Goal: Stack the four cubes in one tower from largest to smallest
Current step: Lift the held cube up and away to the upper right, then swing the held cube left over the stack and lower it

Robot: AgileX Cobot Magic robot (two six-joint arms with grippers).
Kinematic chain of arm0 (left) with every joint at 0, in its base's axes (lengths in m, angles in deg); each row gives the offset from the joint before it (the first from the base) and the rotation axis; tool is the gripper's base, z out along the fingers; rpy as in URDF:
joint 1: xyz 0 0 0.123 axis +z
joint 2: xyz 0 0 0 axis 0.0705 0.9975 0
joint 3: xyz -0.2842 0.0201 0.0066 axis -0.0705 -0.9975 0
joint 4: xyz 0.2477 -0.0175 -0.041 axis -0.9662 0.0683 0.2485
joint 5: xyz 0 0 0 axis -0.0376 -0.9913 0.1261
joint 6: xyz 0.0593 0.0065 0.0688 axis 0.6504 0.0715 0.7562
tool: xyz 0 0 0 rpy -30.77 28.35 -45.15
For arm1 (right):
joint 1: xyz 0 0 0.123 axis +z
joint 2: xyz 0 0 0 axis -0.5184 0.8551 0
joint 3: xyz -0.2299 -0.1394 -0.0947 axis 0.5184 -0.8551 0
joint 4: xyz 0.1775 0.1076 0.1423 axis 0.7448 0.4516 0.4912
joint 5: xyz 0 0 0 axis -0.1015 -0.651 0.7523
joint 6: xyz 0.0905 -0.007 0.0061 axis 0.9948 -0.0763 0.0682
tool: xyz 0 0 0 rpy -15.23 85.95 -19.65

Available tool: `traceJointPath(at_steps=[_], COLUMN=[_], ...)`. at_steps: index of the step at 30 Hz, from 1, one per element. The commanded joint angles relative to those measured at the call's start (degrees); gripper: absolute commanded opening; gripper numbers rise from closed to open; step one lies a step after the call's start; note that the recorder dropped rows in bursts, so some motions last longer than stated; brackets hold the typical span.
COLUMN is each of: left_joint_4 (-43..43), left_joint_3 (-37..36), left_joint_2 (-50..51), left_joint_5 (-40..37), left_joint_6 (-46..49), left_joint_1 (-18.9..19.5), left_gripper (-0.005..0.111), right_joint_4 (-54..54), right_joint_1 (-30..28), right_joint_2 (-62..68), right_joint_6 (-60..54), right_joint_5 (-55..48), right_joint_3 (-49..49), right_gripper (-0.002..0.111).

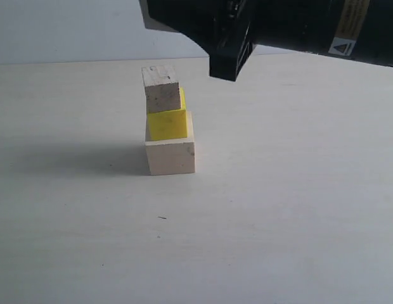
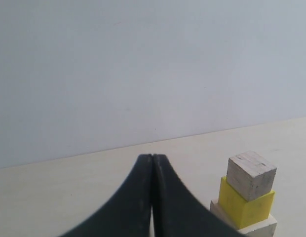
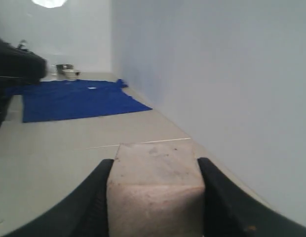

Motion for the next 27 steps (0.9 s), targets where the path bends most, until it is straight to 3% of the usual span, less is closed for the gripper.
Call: traceJointPath(at_steps=[1, 16, 22, 27], left_joint_4=[0.3, 0.8, 1.1, 1.1], left_joint_3=[-0.2, -0.2, -0.2, -0.2], left_joint_2=[-0.2, -0.2, -0.2, -0.2], left_joint_5=[1.0, 1.1, 1.1, 1.1], left_joint_6=[0.1, -0.1, -0.1, -0.1], left_joint_1=[0.2, 0.2, 0.2, 0.2], left_gripper=[0.0, 0.0, 0.0, 0.0], right_joint_4=[-2.5, -0.9, -2.2, -0.5], right_joint_1=[0.0, 0.0, 0.0, 0.0], right_joint_2=[0.0, -0.1, -0.1, 1.2], right_joint_6=[1.6, 23.8, 17.9, 5.6], right_joint_5=[-1.8, -7.0, -7.1, -7.6], right_joint_3=[0.5, 0.5, 0.7, 1.0], right_gripper=[0.0, 0.0, 0.0, 0.0])
